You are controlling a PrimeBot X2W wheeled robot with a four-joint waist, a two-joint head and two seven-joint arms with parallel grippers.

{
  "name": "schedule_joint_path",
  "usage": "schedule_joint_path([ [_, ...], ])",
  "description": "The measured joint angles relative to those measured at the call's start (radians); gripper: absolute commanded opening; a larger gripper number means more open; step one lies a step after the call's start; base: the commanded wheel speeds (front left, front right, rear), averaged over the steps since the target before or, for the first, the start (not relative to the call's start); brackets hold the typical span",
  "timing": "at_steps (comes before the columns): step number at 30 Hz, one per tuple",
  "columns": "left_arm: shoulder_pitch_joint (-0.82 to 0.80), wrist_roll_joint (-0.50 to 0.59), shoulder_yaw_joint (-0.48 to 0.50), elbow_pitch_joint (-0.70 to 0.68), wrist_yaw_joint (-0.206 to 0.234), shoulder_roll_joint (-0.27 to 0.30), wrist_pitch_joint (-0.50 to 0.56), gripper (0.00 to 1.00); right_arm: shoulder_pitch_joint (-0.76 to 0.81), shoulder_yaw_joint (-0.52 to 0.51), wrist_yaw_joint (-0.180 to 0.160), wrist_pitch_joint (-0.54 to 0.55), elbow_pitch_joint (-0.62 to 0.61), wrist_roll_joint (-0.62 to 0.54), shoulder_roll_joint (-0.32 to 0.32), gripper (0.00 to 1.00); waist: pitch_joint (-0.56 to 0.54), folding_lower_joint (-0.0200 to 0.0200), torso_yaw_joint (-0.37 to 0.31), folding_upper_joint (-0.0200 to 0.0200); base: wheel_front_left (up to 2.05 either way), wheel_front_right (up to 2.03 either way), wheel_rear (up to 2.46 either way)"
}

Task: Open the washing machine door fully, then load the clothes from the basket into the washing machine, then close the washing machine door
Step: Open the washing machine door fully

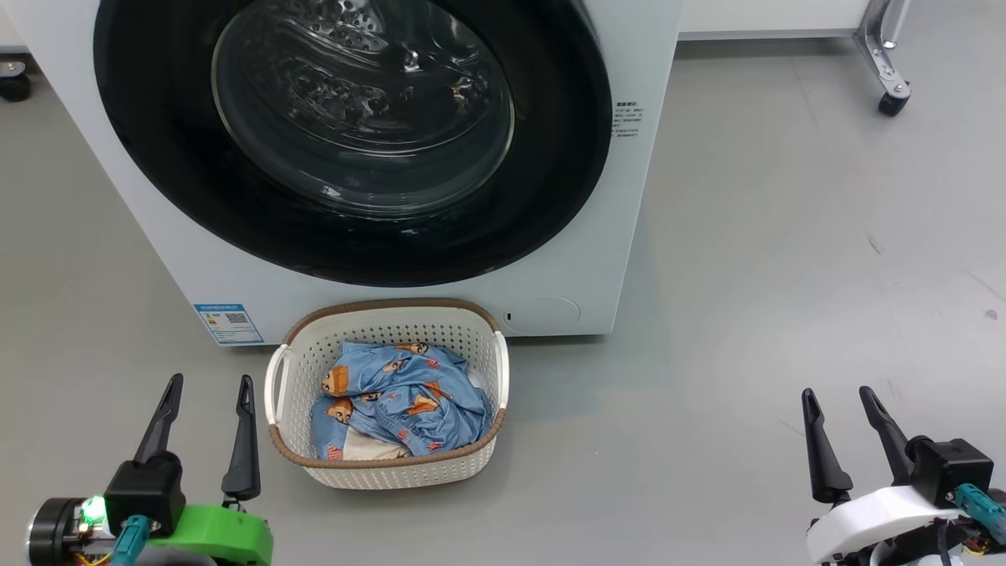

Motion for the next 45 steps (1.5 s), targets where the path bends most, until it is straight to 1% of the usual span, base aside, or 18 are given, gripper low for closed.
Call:
schedule_joint_path([
  [13,0.0,0.0,0.001,-0.001,0.0,-0.002,0.0,1.0,0.0,0.002,0.0,0.0,-0.003,0.001,-0.001,1.0,0.009,0.0,-0.002,0.0,0.41,0.41,-0.82],
  [27,0.0,0.0,0.007,0.001,0.0,-0.003,0.0,1.0,-0.019,-0.027,0.0,0.0,-0.022,0.001,0.003,1.0,0.016,0.0,-0.002,0.0,0.1,0.1,-0.19],
  [28,0.0,0.0,0.007,0.001,0.0,-0.003,0.0,1.0,-0.019,-0.027,0.0,0.0,-0.022,0.001,0.003,0.94,0.016,0.0,-0.002,0.0,0.0,0.0,0.0],
  [31,0.0,0.0,0.007,0.001,0.0,-0.003,0.0,1.0,-0.019,-0.023,0.0,0.0,-0.027,0.001,0.003,0.19,0.015,0.0,-0.001,0.0,0.0,0.0,0.0],
  [32,0.0,0.0,0.007,0.001,0.0,-0.003,0.0,1.0,-0.019,-0.02,0.0,0.0,-0.03,0.001,0.003,0.0,0.015,0.0,-0.001,0.0,0.0,0.0,0.0],
  [40,0.0,-0.001,0.007,0.002,0.0,-0.003,0.0,1.0,-0.019,-0.012,0.0,0.0,-0.036,0.013,0.007,0.0,0.014,0.0,-0.001,0.0,0.0,0.0,0.0],
  [45,0.0,-0.002,0.007,0.002,0.0,-0.004,0.0,1.0,-0.019,-0.012,0.0,0.0,-0.042,0.046,0.014,0.0,0.015,0.0,0.0,0.0,0.0,0.0,0.0],
])
